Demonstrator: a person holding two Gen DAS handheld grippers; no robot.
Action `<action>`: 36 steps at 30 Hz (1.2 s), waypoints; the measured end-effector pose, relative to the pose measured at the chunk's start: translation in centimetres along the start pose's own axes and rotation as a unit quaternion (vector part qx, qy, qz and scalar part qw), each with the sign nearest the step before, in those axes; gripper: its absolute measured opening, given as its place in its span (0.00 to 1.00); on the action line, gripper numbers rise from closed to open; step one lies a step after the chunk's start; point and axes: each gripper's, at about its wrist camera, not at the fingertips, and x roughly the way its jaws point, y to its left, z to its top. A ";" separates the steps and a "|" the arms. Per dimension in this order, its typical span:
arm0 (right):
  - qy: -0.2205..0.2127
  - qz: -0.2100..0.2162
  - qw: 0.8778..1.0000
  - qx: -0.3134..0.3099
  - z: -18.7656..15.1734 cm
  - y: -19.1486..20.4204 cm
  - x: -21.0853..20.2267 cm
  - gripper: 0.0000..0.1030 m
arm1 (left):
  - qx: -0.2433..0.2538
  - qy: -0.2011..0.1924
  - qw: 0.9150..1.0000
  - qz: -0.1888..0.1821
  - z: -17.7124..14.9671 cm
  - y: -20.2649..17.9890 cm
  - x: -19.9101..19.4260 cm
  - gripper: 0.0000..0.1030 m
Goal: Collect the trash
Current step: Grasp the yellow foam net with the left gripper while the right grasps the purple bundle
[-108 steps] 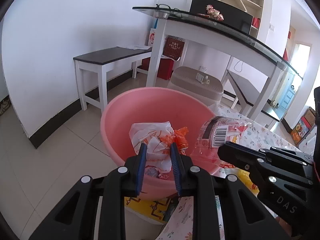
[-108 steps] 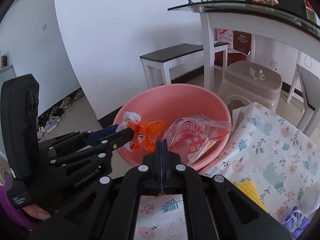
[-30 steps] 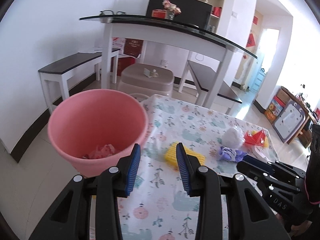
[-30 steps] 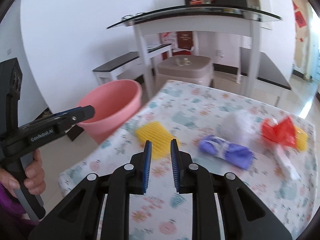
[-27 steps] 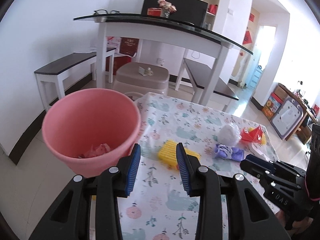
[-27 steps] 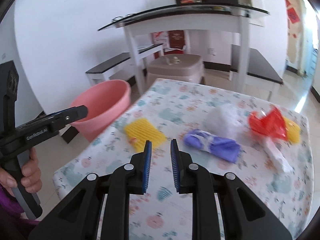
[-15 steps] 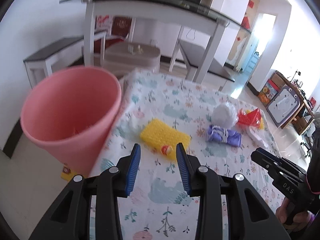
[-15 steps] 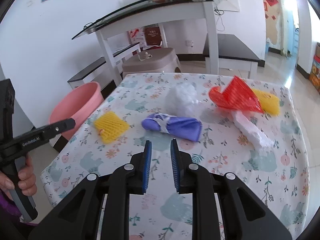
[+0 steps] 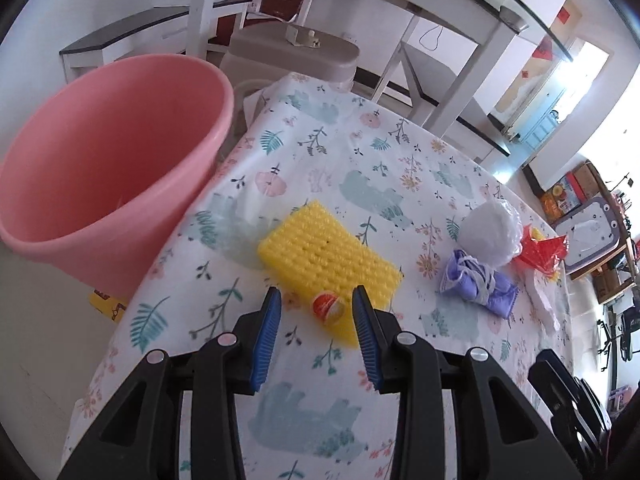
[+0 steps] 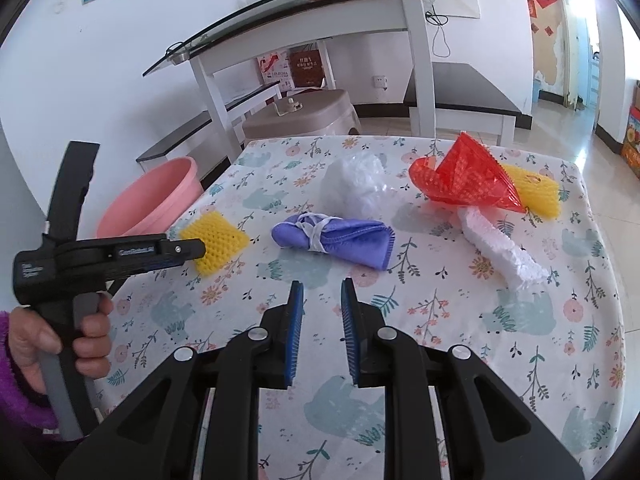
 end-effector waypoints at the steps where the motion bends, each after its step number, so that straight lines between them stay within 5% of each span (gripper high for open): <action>1: 0.000 0.001 1.000 0.004 0.1 -0.2 -0.1 0.19 | 0.002 -0.003 1.000 0.005 0.0 -0.2 0.1 0.34; 7: -0.007 -0.001 0.999 0.039 1.0 -2.7 -0.4 0.19 | 0.042 -0.026 0.999 0.021 -0.3 -1.3 0.1 0.09; 18: 0.016 0.004 0.997 0.069 3.1 -4.7 2.3 0.20 | 0.101 -0.085 0.991 -0.015 -1.0 -2.0 -3.6 0.08; 21: 0.028 0.007 0.997 0.075 3.7 -5.0 3.9 0.42 | 0.107 -0.092 0.990 -0.023 -1.3 -2.1 -4.1 0.08; 29: 0.081 0.039 0.994 0.059 3.9 -4.9 7.4 0.42 | 0.106 -0.088 0.990 -0.039 -1.5 -1.5 -4.1 0.08; 33: 0.069 0.043 0.996 0.034 3.8 -4.0 7.0 0.42 | 0.099 -0.087 0.990 -0.040 -1.5 -1.3 -4.1 0.08; 36: 0.063 0.030 0.997 0.009 3.5 -3.0 6.7 0.19 | 0.095 -0.084 0.991 -0.042 -1.5 -1.1 -4.0 0.08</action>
